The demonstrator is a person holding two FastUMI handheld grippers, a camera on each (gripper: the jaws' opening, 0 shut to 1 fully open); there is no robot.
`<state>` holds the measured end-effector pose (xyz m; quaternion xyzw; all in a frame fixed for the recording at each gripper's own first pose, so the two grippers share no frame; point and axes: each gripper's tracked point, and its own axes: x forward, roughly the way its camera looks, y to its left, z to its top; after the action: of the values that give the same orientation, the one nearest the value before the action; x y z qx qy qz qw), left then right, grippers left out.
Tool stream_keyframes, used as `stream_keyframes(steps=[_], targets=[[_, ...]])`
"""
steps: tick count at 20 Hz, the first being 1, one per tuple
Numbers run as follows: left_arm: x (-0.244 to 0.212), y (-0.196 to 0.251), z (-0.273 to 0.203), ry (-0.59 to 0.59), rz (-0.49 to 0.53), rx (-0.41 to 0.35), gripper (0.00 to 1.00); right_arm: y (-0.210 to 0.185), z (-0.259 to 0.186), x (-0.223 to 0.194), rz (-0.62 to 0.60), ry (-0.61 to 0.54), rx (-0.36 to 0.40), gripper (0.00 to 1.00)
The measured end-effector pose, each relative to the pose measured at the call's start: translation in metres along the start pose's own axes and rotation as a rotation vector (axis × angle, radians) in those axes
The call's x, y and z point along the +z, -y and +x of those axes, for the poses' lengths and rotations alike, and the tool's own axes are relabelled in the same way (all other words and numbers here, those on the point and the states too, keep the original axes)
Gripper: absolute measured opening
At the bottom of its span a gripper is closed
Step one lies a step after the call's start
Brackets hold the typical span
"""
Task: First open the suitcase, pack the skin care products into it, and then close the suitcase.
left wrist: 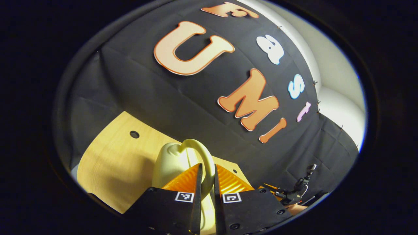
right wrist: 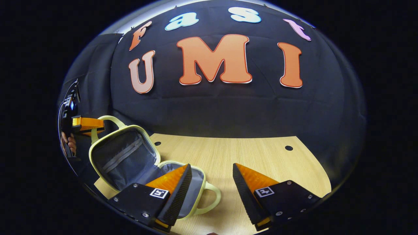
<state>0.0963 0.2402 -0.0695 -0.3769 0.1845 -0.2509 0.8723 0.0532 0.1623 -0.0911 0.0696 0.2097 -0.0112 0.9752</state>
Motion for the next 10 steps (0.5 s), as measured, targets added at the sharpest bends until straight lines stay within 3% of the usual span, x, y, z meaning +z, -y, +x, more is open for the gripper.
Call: stream_keyframes(steps=[10], targets=[[-0.065,0.097,0.049,-0.118,0.075,-0.078,0.18,0.033,-0.014,0.015,-0.016,0.055,0.006,0.87]])
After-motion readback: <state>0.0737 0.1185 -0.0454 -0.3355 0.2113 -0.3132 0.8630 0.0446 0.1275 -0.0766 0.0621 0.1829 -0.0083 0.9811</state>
